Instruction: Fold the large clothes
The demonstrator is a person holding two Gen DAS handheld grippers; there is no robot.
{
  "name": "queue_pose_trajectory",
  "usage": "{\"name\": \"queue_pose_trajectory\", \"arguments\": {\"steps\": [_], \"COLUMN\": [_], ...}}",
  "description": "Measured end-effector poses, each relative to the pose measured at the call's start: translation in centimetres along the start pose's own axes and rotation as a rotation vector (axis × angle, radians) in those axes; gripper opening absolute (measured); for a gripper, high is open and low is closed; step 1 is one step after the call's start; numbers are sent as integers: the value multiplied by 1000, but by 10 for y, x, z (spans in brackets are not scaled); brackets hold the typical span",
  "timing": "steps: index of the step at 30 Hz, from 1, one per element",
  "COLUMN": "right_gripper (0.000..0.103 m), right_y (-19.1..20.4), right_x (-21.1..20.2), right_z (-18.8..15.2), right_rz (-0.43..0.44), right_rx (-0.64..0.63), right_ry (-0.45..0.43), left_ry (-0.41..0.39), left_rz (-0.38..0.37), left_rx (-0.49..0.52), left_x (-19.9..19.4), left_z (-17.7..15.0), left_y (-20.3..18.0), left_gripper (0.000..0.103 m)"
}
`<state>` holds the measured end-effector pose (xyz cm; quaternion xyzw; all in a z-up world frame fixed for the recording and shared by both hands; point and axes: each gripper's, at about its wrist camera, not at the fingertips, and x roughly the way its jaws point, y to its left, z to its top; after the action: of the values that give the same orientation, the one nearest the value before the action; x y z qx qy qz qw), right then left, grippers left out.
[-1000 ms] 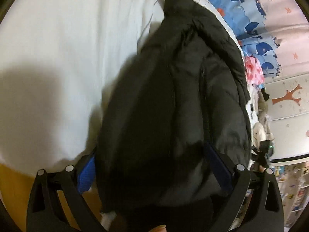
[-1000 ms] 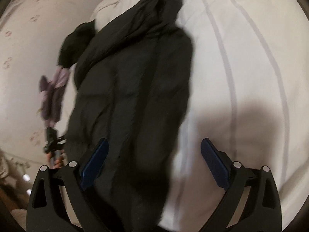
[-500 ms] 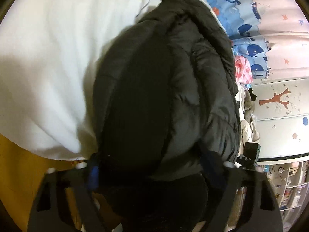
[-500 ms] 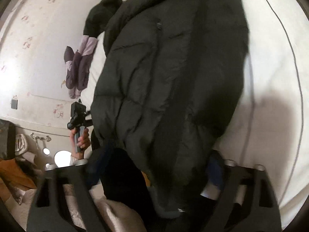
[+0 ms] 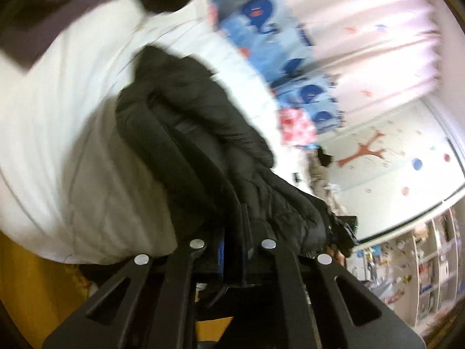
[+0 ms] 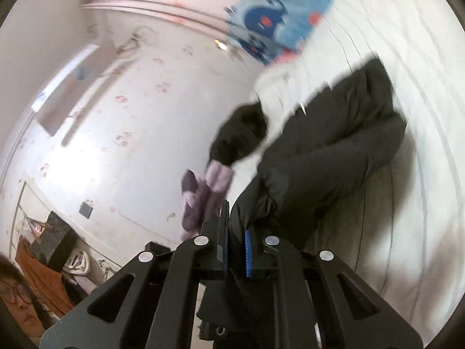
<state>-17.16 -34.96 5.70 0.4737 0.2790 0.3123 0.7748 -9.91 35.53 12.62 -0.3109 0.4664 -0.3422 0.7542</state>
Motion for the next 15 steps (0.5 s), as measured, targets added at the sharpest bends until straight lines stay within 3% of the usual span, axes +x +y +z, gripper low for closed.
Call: {"name": "queue_pose_trajectory", "arguments": {"steps": [6, 8, 9, 10, 12, 13, 15], "right_gripper": [8, 8, 9, 15, 21, 22, 25], "right_y": [58, 64, 62, 59, 35, 16, 0], "right_x": [-86, -111, -120, -129, -148, -162, -189], "right_z": [0, -11, -22, -30, -54, -63, -64], "right_rz": [-22, -62, -97, -146, -367, -490, -606], "right_rx": [-109, -126, -133, -141, -125, -84, -46], "right_ry": [-51, -4, 77, 127, 233, 253, 183], "left_ry": [9, 67, 106, 165, 263, 279, 216], "left_rz": [-67, -62, -57, -38, 66, 96, 147], "left_rx": [104, 151, 172, 198, 186, 151, 44], "left_x": [-45, -52, -50, -48, -43, -45, -64], "left_z": [-40, -59, -65, -75, -93, -96, -91], "left_y": [-45, -44, -42, -35, -6, 9, 43], "left_gripper": [8, 8, 9, 9, 11, 11, 12]}}
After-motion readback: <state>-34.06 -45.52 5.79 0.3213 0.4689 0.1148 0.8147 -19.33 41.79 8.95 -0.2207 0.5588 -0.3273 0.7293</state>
